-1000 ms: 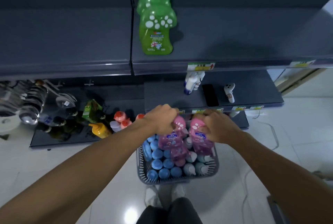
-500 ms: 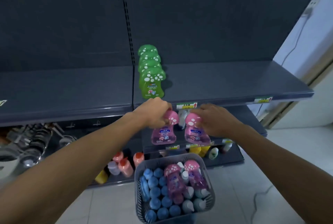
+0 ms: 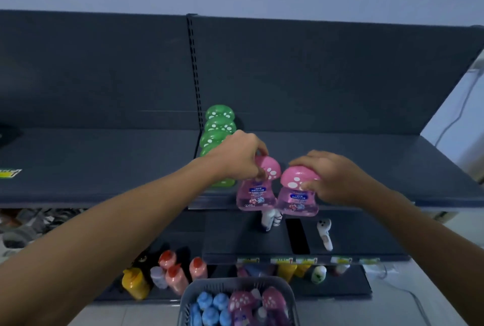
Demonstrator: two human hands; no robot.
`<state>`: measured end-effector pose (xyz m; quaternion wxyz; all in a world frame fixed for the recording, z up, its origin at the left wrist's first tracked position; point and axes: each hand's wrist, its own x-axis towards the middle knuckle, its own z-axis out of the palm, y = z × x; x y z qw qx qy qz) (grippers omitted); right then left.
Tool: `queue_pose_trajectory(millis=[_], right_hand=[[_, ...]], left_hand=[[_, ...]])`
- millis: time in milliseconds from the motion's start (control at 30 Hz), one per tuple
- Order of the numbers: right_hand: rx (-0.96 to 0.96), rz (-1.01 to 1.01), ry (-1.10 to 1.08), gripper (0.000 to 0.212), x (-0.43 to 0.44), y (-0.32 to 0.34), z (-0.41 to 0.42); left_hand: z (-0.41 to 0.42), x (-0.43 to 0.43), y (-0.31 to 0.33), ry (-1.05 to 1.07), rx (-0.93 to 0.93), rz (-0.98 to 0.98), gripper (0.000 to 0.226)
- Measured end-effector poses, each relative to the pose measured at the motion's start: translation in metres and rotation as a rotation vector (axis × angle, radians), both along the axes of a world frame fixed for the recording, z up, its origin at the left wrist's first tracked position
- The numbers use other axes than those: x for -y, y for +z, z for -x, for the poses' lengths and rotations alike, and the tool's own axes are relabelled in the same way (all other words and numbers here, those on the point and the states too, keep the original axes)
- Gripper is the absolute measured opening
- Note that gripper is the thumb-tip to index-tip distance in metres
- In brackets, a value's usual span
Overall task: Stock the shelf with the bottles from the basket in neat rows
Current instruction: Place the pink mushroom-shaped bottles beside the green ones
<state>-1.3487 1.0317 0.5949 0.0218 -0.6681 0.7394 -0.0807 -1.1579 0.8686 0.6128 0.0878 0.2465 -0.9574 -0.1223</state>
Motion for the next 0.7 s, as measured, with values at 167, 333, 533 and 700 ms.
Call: queue_pose_trajectory(millis=[167,333,533,700], right_hand=[[0.038,0.040,0.067,0.047,0.022,0.015,0.031],[0.109,0.099,0.119,0.045,0.056,0.010,0.047],[0.069,0.105,0.145,0.043,0.112,-0.009,0.052],[0.059,0.113,0.094,0.047,0.156,-0.020,0.054]], left_hand=[[0.046,0.034,0.023,0.034,0.003,0.044,0.047],[0.084,0.080,0.031,0.062,0.018,0.052,0.047],[0.120,0.138,0.020,0.098,0.013,-0.006,0.048],[0.142,0.173,0.010,0.123,0.019,-0.052,0.047]])
